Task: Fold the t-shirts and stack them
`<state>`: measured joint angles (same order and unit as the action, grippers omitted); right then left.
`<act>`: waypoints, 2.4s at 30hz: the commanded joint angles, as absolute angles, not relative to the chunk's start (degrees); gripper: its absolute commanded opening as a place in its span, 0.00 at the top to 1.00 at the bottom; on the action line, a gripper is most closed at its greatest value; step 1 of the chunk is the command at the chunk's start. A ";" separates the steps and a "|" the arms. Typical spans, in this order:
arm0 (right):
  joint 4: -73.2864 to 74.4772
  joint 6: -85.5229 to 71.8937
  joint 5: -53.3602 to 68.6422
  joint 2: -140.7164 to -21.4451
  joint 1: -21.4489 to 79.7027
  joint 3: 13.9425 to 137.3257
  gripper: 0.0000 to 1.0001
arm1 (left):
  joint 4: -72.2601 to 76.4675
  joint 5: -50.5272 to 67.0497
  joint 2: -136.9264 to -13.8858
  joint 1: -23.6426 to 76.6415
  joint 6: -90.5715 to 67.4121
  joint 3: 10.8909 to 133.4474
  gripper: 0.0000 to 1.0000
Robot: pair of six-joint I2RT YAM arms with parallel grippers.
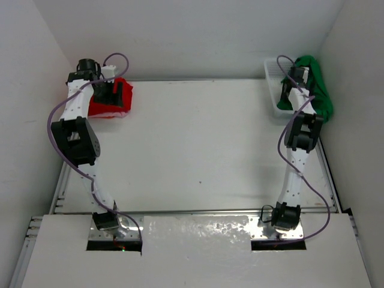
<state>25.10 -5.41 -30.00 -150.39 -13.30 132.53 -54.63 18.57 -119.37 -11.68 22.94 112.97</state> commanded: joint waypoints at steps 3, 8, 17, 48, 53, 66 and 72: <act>20.56 -1.58 -19.95 -154.24 -13.45 137.19 0.03 | -54.40 16.18 -119.44 -11.08 26.63 115.84 0.30; 21.35 -4.04 -20.04 -156.01 -13.89 137.20 0.57 | -55.02 14.68 -121.02 -10.99 26.54 118.56 0.30; 16.53 -7.11 -15.21 -145.21 -14.24 129.65 1.00 | -53.79 10.63 -117.95 -10.99 26.19 116.63 0.30; 4.49 -21.97 6.42 -84.30 -9.23 109.95 1.00 | -41.75 24.35 -92.73 -10.99 22.41 98.61 0.30; -5.69 -41.69 22.22 -78.40 -7.84 110.21 1.00 | -41.05 27.50 -89.39 -11.07 20.57 97.74 0.30; -24.53 -62.58 31.38 -84.81 17.30 98.80 1.00 | -42.27 24.00 -78.66 -11.07 21.09 90.26 0.28; -6.31 -48.37 29.28 -91.84 18.19 88.34 1.00 | -43.94 23.47 -78.14 -10.99 21.44 89.65 0.28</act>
<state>-18.46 -57.21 31.42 -89.91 18.39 91.50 -43.66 23.70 -80.20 -11.57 20.75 90.19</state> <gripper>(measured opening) 0.002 0.719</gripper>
